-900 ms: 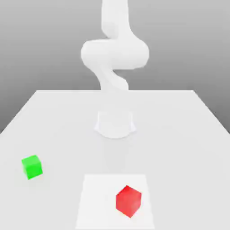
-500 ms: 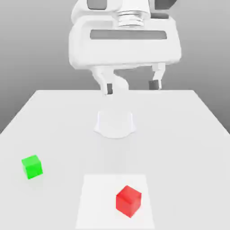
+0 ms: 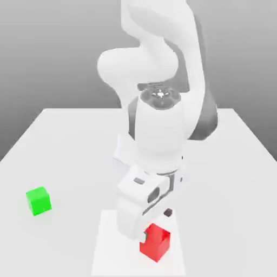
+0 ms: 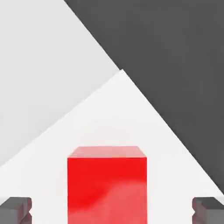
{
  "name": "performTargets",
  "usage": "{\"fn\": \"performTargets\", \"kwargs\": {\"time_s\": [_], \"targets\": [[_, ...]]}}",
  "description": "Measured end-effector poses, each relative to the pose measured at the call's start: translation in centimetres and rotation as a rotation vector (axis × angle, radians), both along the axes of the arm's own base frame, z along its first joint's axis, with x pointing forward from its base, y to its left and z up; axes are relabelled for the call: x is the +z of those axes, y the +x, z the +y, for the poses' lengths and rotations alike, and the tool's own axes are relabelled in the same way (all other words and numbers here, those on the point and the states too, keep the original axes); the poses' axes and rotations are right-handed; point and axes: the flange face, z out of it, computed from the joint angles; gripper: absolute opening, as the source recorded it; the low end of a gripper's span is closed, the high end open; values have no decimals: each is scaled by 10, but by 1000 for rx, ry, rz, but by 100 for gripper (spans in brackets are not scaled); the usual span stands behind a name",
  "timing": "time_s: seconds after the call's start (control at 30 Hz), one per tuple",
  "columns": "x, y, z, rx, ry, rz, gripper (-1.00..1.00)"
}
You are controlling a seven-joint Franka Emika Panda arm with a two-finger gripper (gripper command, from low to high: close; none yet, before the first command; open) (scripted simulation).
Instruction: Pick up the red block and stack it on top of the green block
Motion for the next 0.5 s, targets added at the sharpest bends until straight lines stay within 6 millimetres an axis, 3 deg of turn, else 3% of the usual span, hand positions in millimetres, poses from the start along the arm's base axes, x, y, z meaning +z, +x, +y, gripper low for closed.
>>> {"fn": "performTargets", "kwargs": {"time_s": [0.03,0.07,0.3,0.47,0.5], "targets": [[-12,-1,0,-1,0,1,0],[-18,-2,0,0,0,2,-100],[-17,-2,0,0,0,3,-100],[34,-1,0,0,0,3,-100],[42,-2,-11,-38,-3,1,-100]]}}
